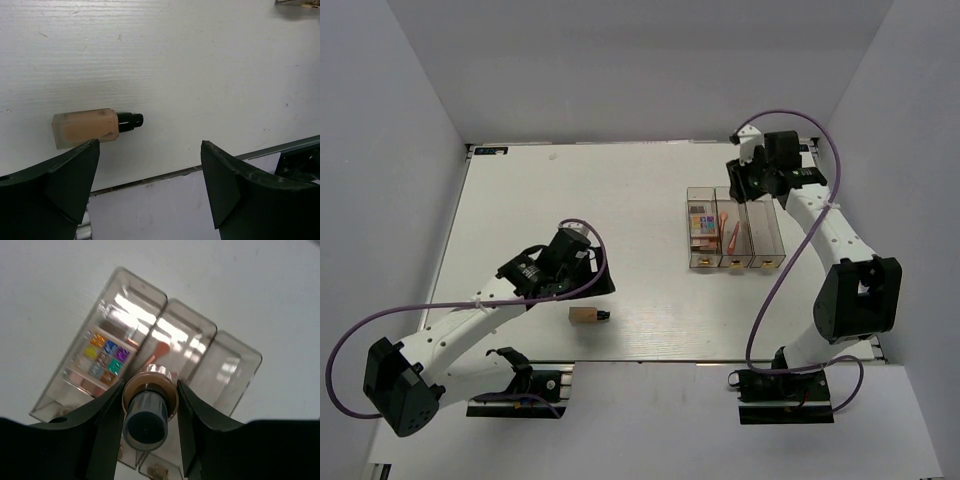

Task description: Organize the makeup

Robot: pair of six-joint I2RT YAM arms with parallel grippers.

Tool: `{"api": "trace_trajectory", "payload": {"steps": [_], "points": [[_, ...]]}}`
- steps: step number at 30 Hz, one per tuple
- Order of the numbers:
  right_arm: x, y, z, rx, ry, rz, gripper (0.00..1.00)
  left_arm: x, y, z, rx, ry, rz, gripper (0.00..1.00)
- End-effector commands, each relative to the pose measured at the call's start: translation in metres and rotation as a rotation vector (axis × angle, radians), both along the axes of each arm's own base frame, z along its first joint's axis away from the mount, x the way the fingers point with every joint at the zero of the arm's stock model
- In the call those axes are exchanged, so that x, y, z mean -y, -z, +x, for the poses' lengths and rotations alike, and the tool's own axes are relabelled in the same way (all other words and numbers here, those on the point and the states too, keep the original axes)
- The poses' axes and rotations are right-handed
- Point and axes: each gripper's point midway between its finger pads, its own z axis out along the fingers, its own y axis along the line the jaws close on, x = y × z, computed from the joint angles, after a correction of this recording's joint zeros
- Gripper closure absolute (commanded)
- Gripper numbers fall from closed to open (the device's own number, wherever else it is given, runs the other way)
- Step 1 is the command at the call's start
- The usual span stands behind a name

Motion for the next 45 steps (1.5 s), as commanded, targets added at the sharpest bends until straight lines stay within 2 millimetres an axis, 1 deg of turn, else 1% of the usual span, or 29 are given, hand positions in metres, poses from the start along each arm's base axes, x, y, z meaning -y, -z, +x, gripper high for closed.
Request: {"api": "trace_trajectory", "payload": {"steps": [1,2,3,5,6,8,9,13,15,19,20,23,25,26,28,29,32,34,38,41,42,44,45], "points": [[0.032,0.005,-0.005,-0.008,0.097,-0.031,1.00,0.007,0.003,0.001,0.010,0.037,-0.028,0.08],[0.037,0.010,-0.005,-0.017,0.109,-0.034,1.00,0.008,0.003,0.001,0.009,0.035,-0.037,0.08],[0.049,0.021,-0.005,-0.041,0.134,-0.041,1.00,0.010,0.003,0.001,0.007,0.034,-0.046,0.08],[0.057,0.032,-0.004,-0.065,0.151,-0.047,1.00,0.012,0.004,0.001,0.004,0.028,-0.065,0.08],[0.064,0.041,-0.002,-0.086,0.168,-0.052,1.00,0.014,0.005,0.000,0.003,0.027,-0.072,0.07],[0.070,0.048,0.004,-0.092,0.188,-0.063,1.00,0.015,0.004,0.000,0.005,0.020,-0.086,0.07],[0.077,0.056,0.008,-0.108,0.210,-0.073,1.00,0.015,0.003,0.000,0.003,0.018,-0.089,0.07],[0.087,0.060,0.019,-0.101,0.231,-0.086,1.00,0.011,0.002,-0.004,0.002,-0.002,-0.099,0.07],[0.092,0.068,0.023,-0.106,0.243,-0.100,1.00,0.008,0.003,-0.006,0.002,-0.014,-0.101,0.07],[0.101,0.090,0.026,-0.140,0.264,-0.115,1.00,0.003,0.008,-0.011,-0.008,-0.033,-0.101,0.05],[0.103,0.097,0.027,-0.151,0.268,-0.118,0.95,0.002,0.010,-0.013,-0.013,-0.037,-0.098,0.05],[0.105,0.108,0.029,-0.162,0.270,-0.110,0.83,-0.002,0.014,-0.016,-0.030,-0.038,-0.080,0.04],[0.102,0.111,0.030,-0.164,0.261,-0.095,0.76,-0.003,0.015,-0.017,-0.037,-0.040,-0.075,0.04],[0.104,0.114,0.030,-0.172,0.262,-0.094,0.67,-0.003,0.014,-0.017,-0.037,-0.041,-0.074,0.04],[0.101,0.115,0.032,-0.168,0.261,-0.085,0.60,-0.003,0.015,-0.017,-0.039,-0.043,-0.072,0.04],[0.101,0.116,0.032,-0.173,0.261,-0.084,0.54,-0.003,0.015,-0.017,-0.038,-0.044,-0.071,0.04],[0.101,0.115,0.031,-0.171,0.260,-0.076,0.46,-0.003,0.015,-0.016,-0.042,-0.044,-0.067,0.04],[0.100,0.114,0.030,-0.168,0.255,-0.075,0.45,-0.001,0.015,-0.015,-0.043,-0.043,-0.070,0.02],[0.098,0.113,0.027,-0.171,0.245,-0.071,0.41,0.001,0.017,-0.014,-0.064,-0.039,-0.056,0.02],[0.098,0.109,0.025,-0.168,0.246,-0.064,0.40,0.004,0.014,-0.012,-0.084,-0.055,-0.058,0.02],[0.111,0.104,0.025,-0.160,0.273,-0.055,0.41,0.005,0.013,-0.013,-0.095,-0.068,-0.067,0.02],[0.110,0.086,0.026,-0.110,0.271,-0.044,0.41,0.010,0.010,-0.012,-0.110,-0.075,-0.083,0.02],[0.110,0.078,0.026,-0.087,0.269,-0.038,0.41,0.012,0.012,-0.012,-0.122,-0.080,-0.086,0.02]]}}
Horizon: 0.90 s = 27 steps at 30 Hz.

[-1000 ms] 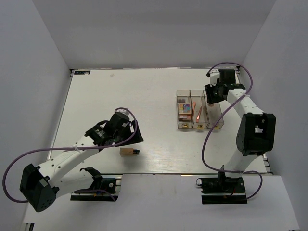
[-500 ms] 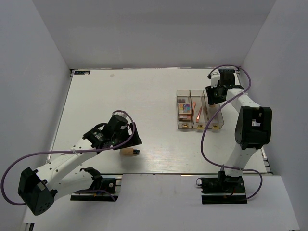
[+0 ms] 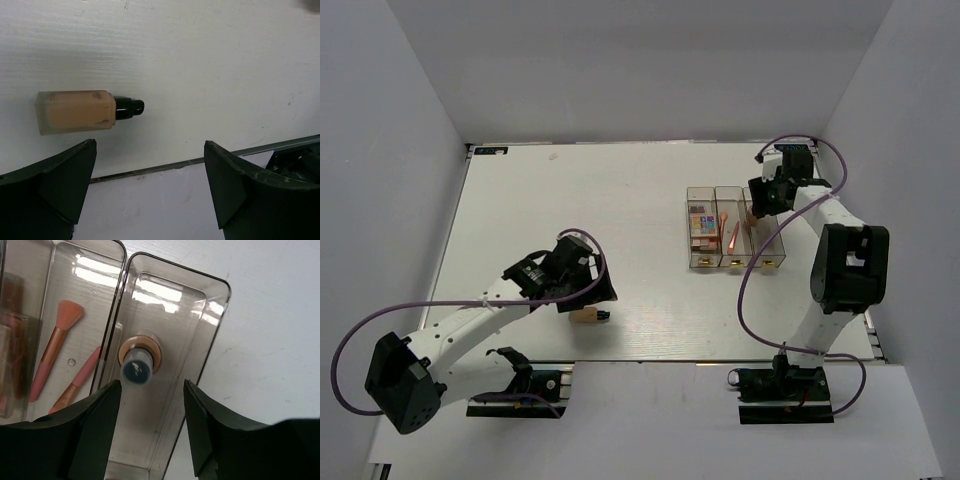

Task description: Organize the makeup

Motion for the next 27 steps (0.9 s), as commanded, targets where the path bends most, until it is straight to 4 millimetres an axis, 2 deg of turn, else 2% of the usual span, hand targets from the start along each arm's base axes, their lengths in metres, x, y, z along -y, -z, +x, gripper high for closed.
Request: {"api": "trace_trajectory", "payload": {"steps": [1,5,6,7,8,9,10,11,12,13,14,15,16,17,18,19,20,21,23,24,25,26,27], "points": [[0.004,-0.056,0.006,0.166,-0.003,0.021,0.41,0.011,-0.015,0.006,-0.014,-0.046,-0.056,0.02],[-0.007,-0.092,0.004,0.281,-0.068,0.048,0.42,0.018,-0.015,0.000,-0.075,-0.080,-0.093,0.02],[-0.017,-0.110,0.002,0.334,-0.118,0.083,0.42,0.019,-0.014,0.000,-0.089,-0.098,-0.100,0.02],[-0.025,-0.118,-0.002,0.355,-0.163,0.104,0.43,0.018,-0.014,-0.001,-0.103,-0.112,-0.101,0.02],[-0.046,-0.122,-0.012,0.371,-0.291,0.163,0.44,0.016,-0.012,-0.004,-0.122,-0.125,-0.090,0.02],[-0.058,-0.132,-0.021,0.396,-0.376,0.191,0.44,0.016,-0.013,-0.005,-0.134,-0.148,-0.096,0.03],[-0.073,-0.130,-0.038,0.369,-0.472,0.241,0.46,0.015,-0.014,-0.006,-0.143,-0.164,-0.090,0.03],[-0.102,-0.138,-0.061,0.367,-0.641,0.363,0.46,0.009,-0.013,-0.007,-0.146,-0.182,-0.068,0.03],[-0.116,-0.136,-0.075,0.393,-0.807,0.368,0.47,0.009,-0.017,-0.007,-0.149,-0.200,-0.079,0.03],[-0.124,-0.125,-0.106,0.297,-0.879,0.458,0.48,0.002,-0.023,-0.002,-0.104,-0.235,-0.071,0.03],[-0.143,-0.128,-0.126,0.290,-0.985,0.531,0.48,-0.006,-0.025,0.002,-0.073,-0.271,-0.054,0.03],[-0.157,-0.121,-0.134,0.280,-1.068,0.527,0.48,-0.008,-0.028,0.004,-0.056,-0.300,-0.064,0.03],[-0.161,-0.114,-0.146,0.217,-1.080,0.550,0.48,-0.015,-0.032,0.004,-0.023,-0.325,-0.072,0.05],[-0.175,-0.107,-0.156,0.201,-1.152,0.544,0.47,-0.019,-0.029,0.002,-0.021,-0.344,-0.072,0.09],[-0.179,-0.101,-0.163,0.166,-1.161,0.547,0.47,-0.019,-0.033,0.003,-0.008,-0.352,-0.085,0.16],[-0.183,-0.097,-0.168,0.164,-1.187,0.536,0.46,-0.023,-0.026,-0.001,-0.016,-0.359,-0.077,0.22],[-0.190,-0.094,-0.176,0.158,-1.220,0.511,0.45,-0.025,-0.026,-0.003,-0.014,-0.365,-0.091,0.36],[-0.199,-0.085,-0.188,0.134,-1.256,0.506,0.44,-0.026,-0.021,-0.006,-0.024,-0.368,-0.084,0.45],[-0.212,-0.077,-0.195,0.137,-1.300,0.451,0.43,-0.035,-0.009,-0.016,-0.059,-0.394,-0.060,0.60],[-0.221,-0.071,-0.207,0.120,-1.328,0.442,0.41,-0.038,-0.007,-0.017,-0.058,-0.407,-0.049,0.66],[-0.229,-0.064,-0.214,0.088,-1.335,0.418,0.39,-0.043,-0.008,-0.019,-0.058,-0.418,-0.038,0.66],[-0.239,-0.063,-0.208,0.134,-1.341,0.387,0.36,-0.046,-0.015,-0.019,-0.038,-0.428,-0.049,0.66],[-0.254,-0.054,-0.226,0.104,-1.383,0.382,0.28,-0.053,-0.019,-0.017,-0.012,-0.446,-0.030,0.60]]}}
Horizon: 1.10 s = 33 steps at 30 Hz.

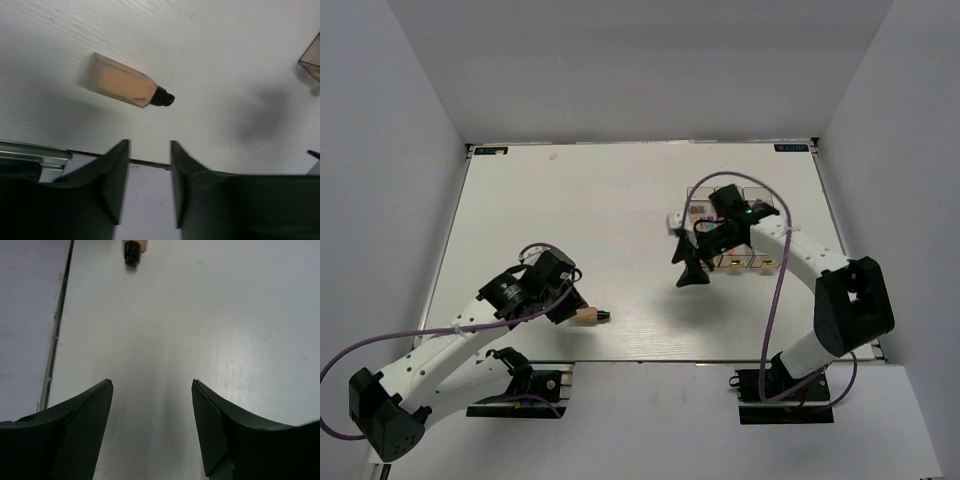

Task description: Organize the makeup

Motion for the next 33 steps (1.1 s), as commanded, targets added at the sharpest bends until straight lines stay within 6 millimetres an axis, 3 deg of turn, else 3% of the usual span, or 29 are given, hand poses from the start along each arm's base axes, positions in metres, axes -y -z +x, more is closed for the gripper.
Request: {"api": "trace_trajectory", "payload": {"steps": [1,2,3,4,6,10,13,14,17,22,27,33], "points": [[-0.029,0.005,-0.013,0.100,-0.046,-0.022,0.27,-0.019,-0.020,0.005,0.071,-0.079,0.025,0.52],[-0.037,0.007,-0.012,0.127,-0.059,-0.019,0.27,-0.022,-0.027,0.007,0.096,-0.085,0.029,0.42],[-0.043,0.012,-0.012,0.136,-0.052,-0.032,0.24,-0.028,-0.038,0.011,0.146,-0.105,0.032,0.25],[-0.058,0.021,-0.026,0.151,-0.084,-0.064,0.24,-0.033,-0.045,0.010,0.168,-0.110,0.038,0.20],[-0.081,0.031,-0.028,0.168,-0.056,-0.093,0.16,-0.043,-0.067,0.013,0.253,-0.131,0.023,0.13],[-0.118,0.050,-0.024,0.185,0.030,-0.139,0.11,-0.054,-0.090,0.010,0.354,-0.168,-0.036,0.10],[-0.139,0.058,-0.029,0.193,0.017,-0.157,0.11,-0.058,-0.094,0.006,0.379,-0.180,-0.067,0.10],[-0.148,0.060,-0.043,0.192,-0.016,-0.162,0.11,-0.058,-0.092,0.005,0.378,-0.181,-0.070,0.10],[-0.165,0.071,-0.052,0.211,-0.022,-0.181,0.11,-0.059,-0.091,0.003,0.371,-0.180,-0.066,0.10],[-0.190,0.083,-0.066,0.178,-0.040,-0.199,0.11,-0.064,-0.100,0.005,0.398,-0.194,-0.062,0.09],[-0.220,0.081,-0.082,0.186,-0.086,-0.177,0.11,-0.067,-0.106,0.008,0.424,-0.206,-0.058,0.09],[-0.237,0.091,-0.089,0.177,-0.097,-0.189,0.15,-0.070,-0.109,0.006,0.431,-0.211,-0.057,0.09]]}}
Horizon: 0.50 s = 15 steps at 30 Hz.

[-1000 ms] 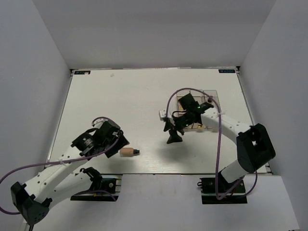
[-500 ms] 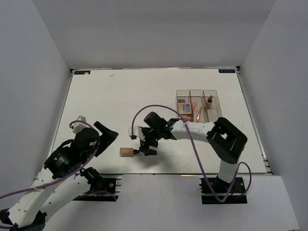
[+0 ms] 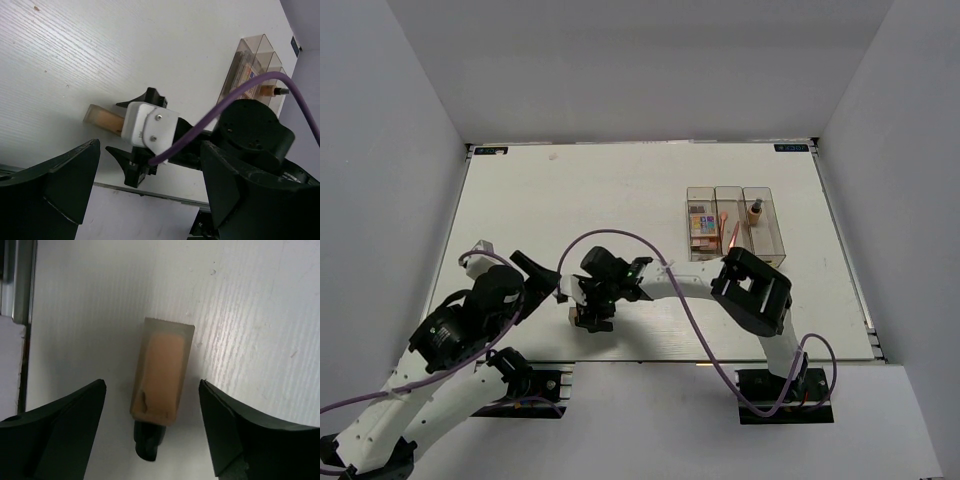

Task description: Organize the makeup

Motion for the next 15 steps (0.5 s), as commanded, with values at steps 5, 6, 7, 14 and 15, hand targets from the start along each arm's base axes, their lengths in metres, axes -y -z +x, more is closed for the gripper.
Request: {"api": "trace_trajectory", "payload": {"steps": [5,6,7,14,15], "points": [[-0.015,-0.002,0.002,0.013,0.004,0.019,0.44,-0.011,-0.016,-0.002,0.053,-0.032,-0.011,0.09],[-0.014,-0.003,0.003,0.018,0.004,0.017,0.49,-0.011,-0.016,-0.001,0.055,-0.035,-0.011,0.09],[-0.010,-0.003,0.004,0.021,0.007,0.012,0.60,-0.012,-0.018,-0.001,0.062,-0.038,-0.016,0.09],[0.018,-0.040,0.035,0.073,0.088,0.057,0.98,-0.018,-0.027,0.003,0.120,-0.072,-0.031,0.10],[0.022,-0.046,0.039,0.076,0.100,0.060,0.99,-0.020,-0.026,0.004,0.118,-0.080,-0.020,0.10]]}}
